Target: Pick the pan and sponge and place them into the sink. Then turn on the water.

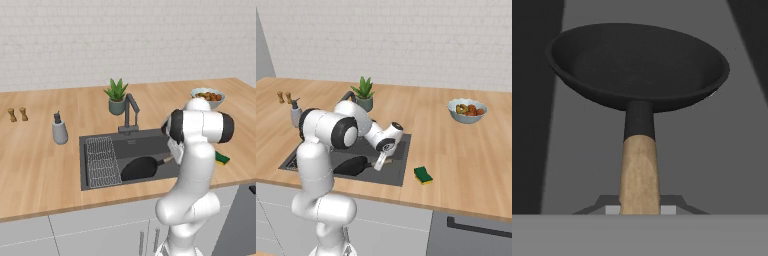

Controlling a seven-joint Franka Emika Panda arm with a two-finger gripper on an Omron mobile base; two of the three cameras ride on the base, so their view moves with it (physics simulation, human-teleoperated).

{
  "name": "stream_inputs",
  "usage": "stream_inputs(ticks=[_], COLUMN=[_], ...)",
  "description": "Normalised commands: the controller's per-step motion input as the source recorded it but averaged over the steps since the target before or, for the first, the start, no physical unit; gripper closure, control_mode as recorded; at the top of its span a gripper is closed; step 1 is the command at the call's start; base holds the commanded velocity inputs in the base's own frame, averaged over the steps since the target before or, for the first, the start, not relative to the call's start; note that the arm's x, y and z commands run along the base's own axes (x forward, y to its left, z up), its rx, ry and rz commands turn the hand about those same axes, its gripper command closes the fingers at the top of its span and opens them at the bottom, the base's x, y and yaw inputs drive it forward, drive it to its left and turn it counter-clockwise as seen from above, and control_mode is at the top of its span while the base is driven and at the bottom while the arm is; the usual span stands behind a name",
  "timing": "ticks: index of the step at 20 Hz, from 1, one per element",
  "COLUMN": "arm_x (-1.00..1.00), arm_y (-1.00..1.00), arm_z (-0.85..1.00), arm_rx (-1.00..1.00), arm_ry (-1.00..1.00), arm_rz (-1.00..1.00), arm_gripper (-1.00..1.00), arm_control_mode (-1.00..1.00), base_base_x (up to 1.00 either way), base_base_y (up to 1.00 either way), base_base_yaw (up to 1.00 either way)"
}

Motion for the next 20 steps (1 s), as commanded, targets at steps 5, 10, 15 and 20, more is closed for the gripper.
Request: stream_inputs(ticks=[5,10,15,20], arm_x=[0.25,0.39,0.27,0.25], arm_y=[0.1,0.07,0.0,0.0], arm_z=[-0.46,-0.41,-0.35,-0.35], arm_rx=[0.0,0.0,-0.07,-0.16], arm_ry=[0.0,0.0,0.0,0.0], arm_rz=[0.04,0.02,0.0,0.0], arm_gripper=[1.0,1.0,1.0,1.0], arm_control_mode=[-1.0,-1.0,-1.0,-1.0], base_base_x=[0.0,0.0,0.0,0.0], base_base_y=[0.0,0.0,0.0,0.0], base_base_yaw=[0.0,0.0,0.0,0.0])
